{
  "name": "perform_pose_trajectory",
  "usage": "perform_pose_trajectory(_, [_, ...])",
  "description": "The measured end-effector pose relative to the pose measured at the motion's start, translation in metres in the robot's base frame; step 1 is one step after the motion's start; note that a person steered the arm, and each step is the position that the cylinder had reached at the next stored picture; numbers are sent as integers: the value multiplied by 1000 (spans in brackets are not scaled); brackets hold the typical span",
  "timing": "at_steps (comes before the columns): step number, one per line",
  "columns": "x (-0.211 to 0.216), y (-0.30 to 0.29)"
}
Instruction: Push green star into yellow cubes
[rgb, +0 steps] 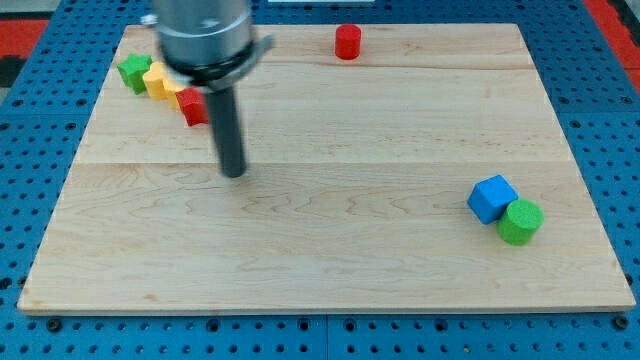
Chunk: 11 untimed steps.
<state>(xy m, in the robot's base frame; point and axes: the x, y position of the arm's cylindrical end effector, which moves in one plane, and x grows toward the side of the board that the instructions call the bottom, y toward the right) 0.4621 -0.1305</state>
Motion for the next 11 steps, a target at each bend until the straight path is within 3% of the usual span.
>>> perform_pose_trajectory(1, [3, -89])
perform_pose_trajectory(4, [-122, -153])
perform_pose_trajectory(7, [-187, -171])
perform_pose_trajectory(9, [-144, -127])
perform_pose_trajectory(10, [-145, -81])
perform_pose_trajectory(11, [-146, -110])
